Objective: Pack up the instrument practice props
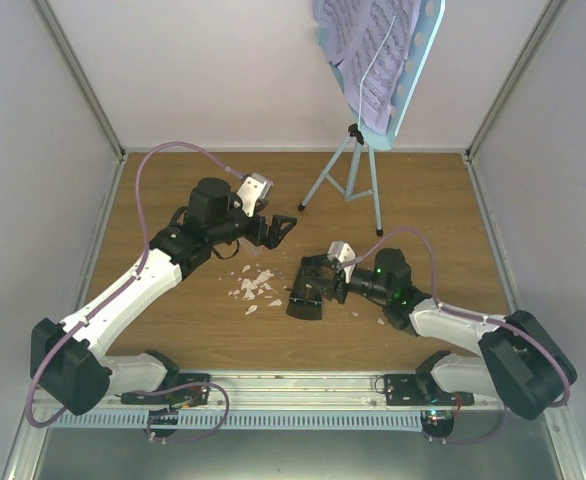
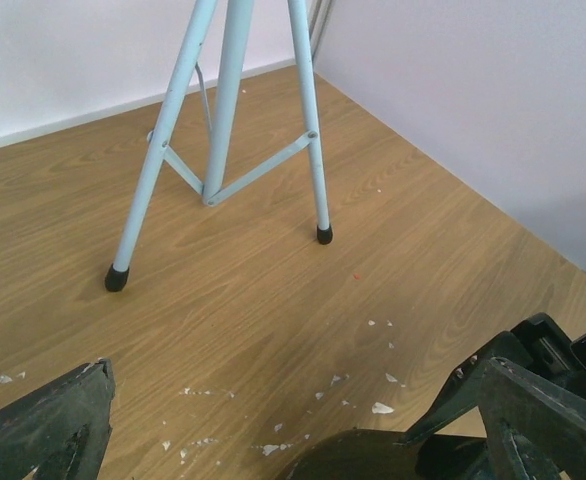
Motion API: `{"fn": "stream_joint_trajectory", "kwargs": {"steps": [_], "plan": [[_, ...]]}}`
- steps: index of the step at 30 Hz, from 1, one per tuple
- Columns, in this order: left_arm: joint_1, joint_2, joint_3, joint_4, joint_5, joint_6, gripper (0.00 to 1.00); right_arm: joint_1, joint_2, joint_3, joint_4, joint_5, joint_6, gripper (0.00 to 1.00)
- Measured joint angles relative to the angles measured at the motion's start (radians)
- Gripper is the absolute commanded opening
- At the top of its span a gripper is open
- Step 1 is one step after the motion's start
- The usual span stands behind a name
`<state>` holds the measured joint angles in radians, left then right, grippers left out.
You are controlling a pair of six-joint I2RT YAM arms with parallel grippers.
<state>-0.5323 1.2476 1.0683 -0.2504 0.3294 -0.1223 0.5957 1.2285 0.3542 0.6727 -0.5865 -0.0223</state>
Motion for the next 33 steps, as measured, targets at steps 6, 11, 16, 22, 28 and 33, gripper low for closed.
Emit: {"fn": "stream_joint_trajectory", "kwargs": {"steps": [6,11,16,22,28,33], "plan": [[0.0,0.0,0.0,0.0,0.003,0.0,0.99,-0.004,0.023,0.017,-0.003,-0.014,0.013,0.6],[0.0,0.0,0.0,0.0,0.003,0.0,0.99,-0.007,0.029,0.024,-0.009,-0.017,0.019,0.69],[0.0,0.0,0.0,0.0,0.003,0.0,0.99,-0.01,0.028,0.03,-0.025,-0.013,0.022,0.84],[0.0,-0.037,-0.034,0.023,-0.004,0.001,0.99,-0.013,-0.031,0.035,-0.104,0.008,0.034,1.0],[-0.01,-0.146,-0.082,0.06,-0.103,-0.051,0.99,-0.014,-0.205,0.036,-0.214,0.082,0.043,0.99],[-0.036,-0.268,-0.185,0.13,-0.164,-0.12,0.99,-0.014,-0.383,0.037,-0.304,0.276,0.114,1.0]]}}
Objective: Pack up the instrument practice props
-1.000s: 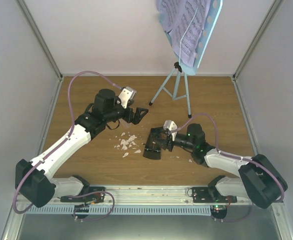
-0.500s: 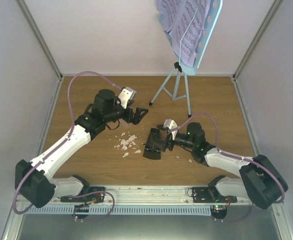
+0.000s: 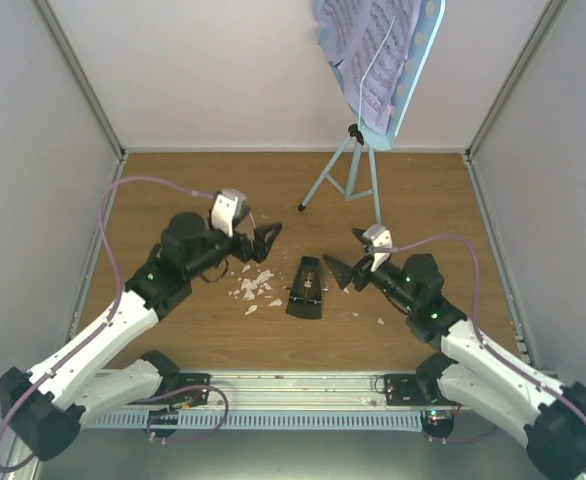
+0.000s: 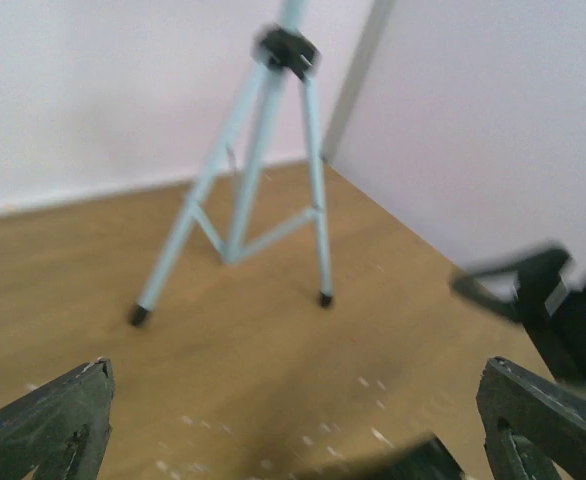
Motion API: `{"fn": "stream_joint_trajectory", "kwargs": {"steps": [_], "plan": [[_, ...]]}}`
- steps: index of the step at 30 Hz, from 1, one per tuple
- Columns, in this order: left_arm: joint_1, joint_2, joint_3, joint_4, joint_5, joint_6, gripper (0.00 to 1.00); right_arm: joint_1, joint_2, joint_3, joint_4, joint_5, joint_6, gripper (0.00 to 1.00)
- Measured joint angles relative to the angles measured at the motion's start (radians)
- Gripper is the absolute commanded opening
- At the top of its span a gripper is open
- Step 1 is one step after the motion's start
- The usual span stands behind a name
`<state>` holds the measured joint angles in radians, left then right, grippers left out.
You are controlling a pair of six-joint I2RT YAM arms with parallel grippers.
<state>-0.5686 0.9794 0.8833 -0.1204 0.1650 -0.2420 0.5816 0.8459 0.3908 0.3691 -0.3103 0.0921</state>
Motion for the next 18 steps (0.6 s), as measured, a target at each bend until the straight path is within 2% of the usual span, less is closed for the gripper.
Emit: {"fn": "stream_joint_trajectory", "kwargs": {"steps": [4,8,12,18], "plan": [[-0.166,-0.039,-0.154,0.094,-0.07,-0.021,0.99,-0.033,-0.091,-0.001,-0.079,0.325,0.152,1.0],[-0.337,0.011,-0.261,0.136,-0.182,-0.024,0.99,-0.137,-0.143,-0.028,-0.143,0.526,0.29,1.0],[-0.418,0.062,-0.288,0.168,-0.298,-0.023,0.99,-0.215,-0.197,-0.076,-0.196,0.618,0.383,0.99],[-0.476,0.129,-0.291,0.235,-0.384,-0.03,0.99,-0.242,-0.224,-0.102,-0.239,0.652,0.442,1.0]]}}
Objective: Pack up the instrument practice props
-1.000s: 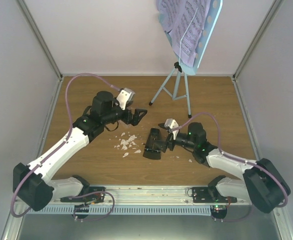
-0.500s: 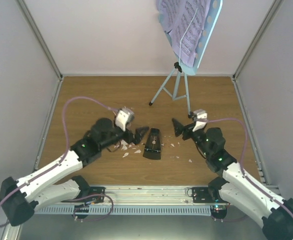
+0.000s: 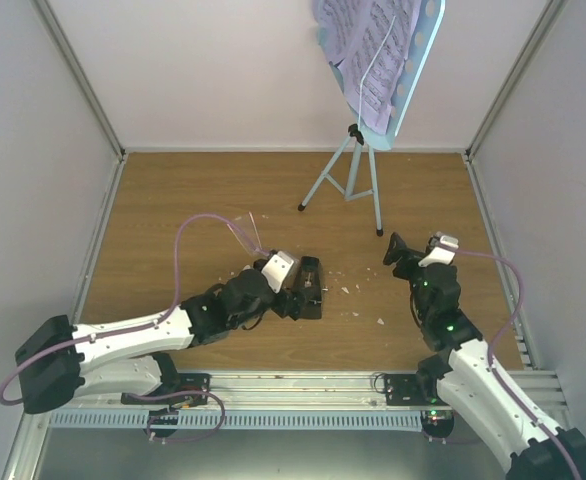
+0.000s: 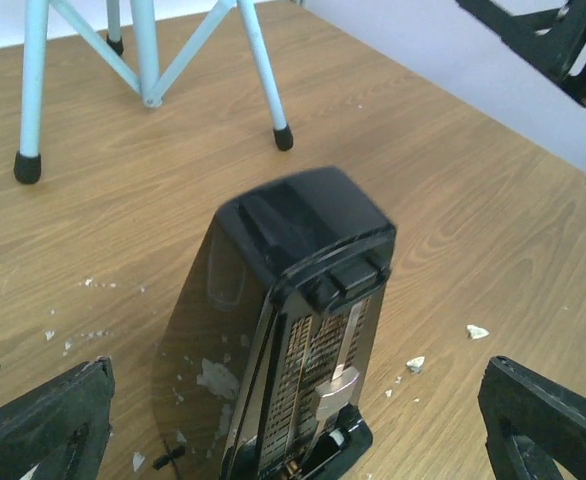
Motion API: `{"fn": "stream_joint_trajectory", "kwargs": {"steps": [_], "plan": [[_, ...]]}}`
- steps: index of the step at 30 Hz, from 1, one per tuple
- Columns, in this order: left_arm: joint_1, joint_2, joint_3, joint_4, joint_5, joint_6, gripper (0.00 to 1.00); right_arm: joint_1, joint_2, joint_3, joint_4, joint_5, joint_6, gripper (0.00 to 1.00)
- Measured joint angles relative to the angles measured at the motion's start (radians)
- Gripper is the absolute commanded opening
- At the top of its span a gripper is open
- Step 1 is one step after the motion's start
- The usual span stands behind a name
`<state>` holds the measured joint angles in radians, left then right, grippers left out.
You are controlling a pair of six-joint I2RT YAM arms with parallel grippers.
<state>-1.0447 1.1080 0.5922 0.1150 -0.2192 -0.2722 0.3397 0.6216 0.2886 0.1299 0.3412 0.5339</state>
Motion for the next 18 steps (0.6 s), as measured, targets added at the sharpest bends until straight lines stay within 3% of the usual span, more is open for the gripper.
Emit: {"fn": "stream_joint_trajectory", "kwargs": {"steps": [6,18], "plan": [[-0.004,0.035,-0.039,0.054,-0.007,-0.011,0.99,-0.003,0.017,-0.008,-0.01,-0.005,0.032,1.0],[-0.005,0.132,-0.03,0.088,-0.011,-0.008,0.81,-0.005,0.042,-0.014,-0.01,-0.027,0.064,1.0]]}}
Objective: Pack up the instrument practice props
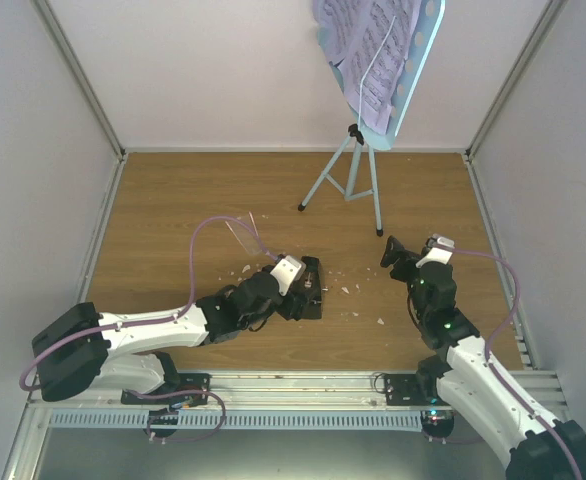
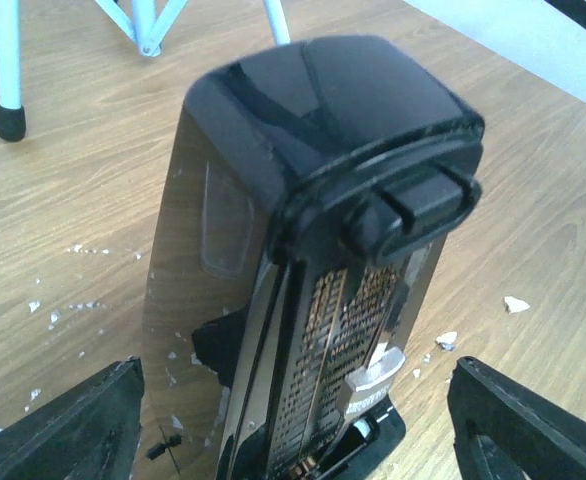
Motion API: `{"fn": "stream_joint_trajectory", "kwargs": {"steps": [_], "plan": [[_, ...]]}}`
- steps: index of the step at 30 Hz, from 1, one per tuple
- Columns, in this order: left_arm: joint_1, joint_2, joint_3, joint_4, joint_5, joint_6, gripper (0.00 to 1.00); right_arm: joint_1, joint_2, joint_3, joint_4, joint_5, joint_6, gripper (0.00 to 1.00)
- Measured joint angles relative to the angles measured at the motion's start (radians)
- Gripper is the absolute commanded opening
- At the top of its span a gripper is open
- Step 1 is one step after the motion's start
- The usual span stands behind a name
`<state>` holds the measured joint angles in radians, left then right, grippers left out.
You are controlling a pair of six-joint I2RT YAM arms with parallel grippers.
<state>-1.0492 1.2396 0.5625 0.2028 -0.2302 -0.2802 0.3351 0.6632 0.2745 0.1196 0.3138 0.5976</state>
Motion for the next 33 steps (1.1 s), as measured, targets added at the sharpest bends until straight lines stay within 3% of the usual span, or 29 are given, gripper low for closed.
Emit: {"fn": "stream_joint_trajectory", "kwargs": {"steps": [13,19,21,29,33], "plan": [[0.0,0.027,0.013,-0.004,-0.029,-0.001,0.58,-0.001,0.025,-0.016,0.001,-0.005,0.004,1.0],[0.0,0.033,0.019,-0.007,-0.033,0.002,0.54,-0.003,0.025,-0.016,0.008,-0.005,0.005,1.0],[0.0,0.037,0.023,-0.008,-0.034,0.003,0.57,-0.003,0.025,-0.016,0.008,-0.005,0.005,1.0],[0.0,0.041,0.027,-0.008,-0.031,-0.003,0.88,-0.005,0.025,-0.016,0.008,-0.005,0.005,1.0],[0.0,0.024,0.027,-0.017,-0.022,-0.01,0.93,-0.005,0.023,-0.016,0.008,-0.005,0.005,1.0]]}}
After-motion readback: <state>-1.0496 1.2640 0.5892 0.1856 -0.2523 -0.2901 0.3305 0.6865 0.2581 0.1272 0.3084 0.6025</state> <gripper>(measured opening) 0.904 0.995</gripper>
